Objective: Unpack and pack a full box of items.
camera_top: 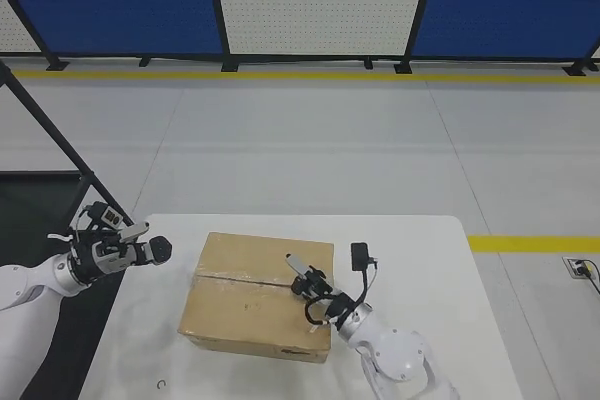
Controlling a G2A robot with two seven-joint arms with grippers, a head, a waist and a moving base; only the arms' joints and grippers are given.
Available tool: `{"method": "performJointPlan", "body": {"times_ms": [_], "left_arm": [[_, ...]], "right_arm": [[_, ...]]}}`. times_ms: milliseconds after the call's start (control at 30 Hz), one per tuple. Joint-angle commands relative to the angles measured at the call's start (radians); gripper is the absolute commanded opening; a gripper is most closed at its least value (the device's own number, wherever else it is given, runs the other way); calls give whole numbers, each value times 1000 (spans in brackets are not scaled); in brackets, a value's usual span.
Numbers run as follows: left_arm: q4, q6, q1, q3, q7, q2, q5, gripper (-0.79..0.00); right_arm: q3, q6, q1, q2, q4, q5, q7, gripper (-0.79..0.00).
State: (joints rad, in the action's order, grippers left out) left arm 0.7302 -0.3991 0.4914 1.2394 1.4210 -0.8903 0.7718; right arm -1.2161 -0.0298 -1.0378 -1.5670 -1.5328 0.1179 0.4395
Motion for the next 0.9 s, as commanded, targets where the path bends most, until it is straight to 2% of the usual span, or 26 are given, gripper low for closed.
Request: {"method": "performJointPlan", "body": {"times_ms": [0, 233, 400, 567, 733, 867], "left_arm": [[5, 2, 3, 0, 2, -1, 1, 0], [9, 8, -7, -12, 7, -7, -7, 0], [2, 9, -15, -18, 9, -11, -12, 0], [-11, 0, -9, 2, 0, -7, -1, 0], [-10, -7, 16, 42, -7, 7, 13, 0], [-6, -11, 46, 72, -11, 17, 24, 0]], "right_arm": [[-10, -4, -8, 3, 2, -6, -5, 0], [-50, 1, -63, 16, -50, -12, -15, 0], [-35, 11, -64, 18, -70, -20, -6, 0], [45, -13, 17, 7, -2, -18, 0, 0], [133, -44, 136, -15, 135, -48, -1, 0], [194, -23, 215, -36, 240, -100, 18, 0]]}}
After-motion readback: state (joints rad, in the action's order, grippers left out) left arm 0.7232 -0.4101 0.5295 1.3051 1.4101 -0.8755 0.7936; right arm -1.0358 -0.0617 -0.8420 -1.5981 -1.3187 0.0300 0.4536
